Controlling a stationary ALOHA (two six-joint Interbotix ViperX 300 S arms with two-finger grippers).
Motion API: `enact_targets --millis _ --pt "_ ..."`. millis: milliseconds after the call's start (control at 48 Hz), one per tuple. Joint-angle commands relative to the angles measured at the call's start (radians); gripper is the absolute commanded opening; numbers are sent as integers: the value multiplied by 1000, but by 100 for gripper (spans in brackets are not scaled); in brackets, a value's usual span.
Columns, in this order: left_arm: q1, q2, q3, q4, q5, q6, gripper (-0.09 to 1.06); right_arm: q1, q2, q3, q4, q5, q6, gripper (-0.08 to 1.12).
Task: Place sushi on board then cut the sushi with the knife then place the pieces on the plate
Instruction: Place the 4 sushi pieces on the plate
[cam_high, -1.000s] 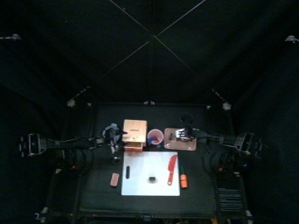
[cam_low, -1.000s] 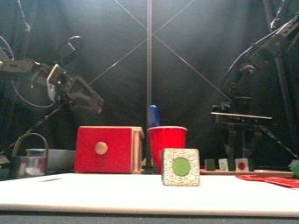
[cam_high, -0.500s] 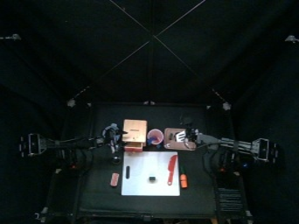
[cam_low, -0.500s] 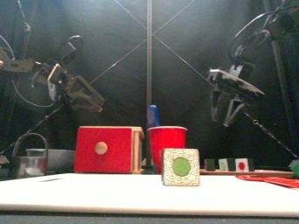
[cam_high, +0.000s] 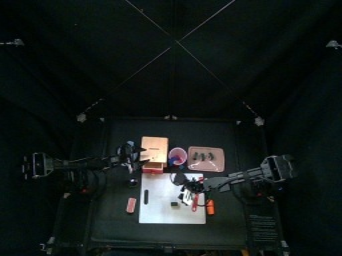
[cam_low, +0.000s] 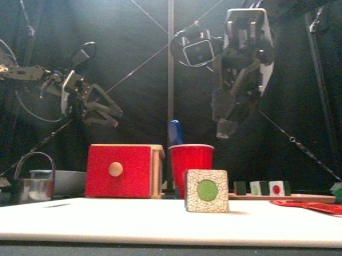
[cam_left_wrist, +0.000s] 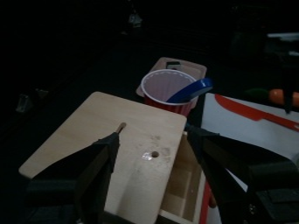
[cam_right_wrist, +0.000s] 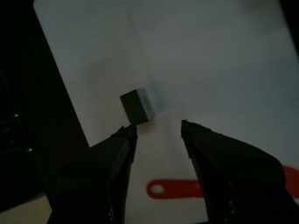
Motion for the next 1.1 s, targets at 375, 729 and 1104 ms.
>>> enact_targets --millis 375,729,1104 --pt "8 5 9 -5 -6 0 96 -5 123 -130 78 40 -195 81" --pt "8 5 21 -5 -6 -2 96 -20 130 -126 77 57 -170 53" --pt "0 3 15 -5 -5 2 96 -278 -407 341 -72 242 394 52"
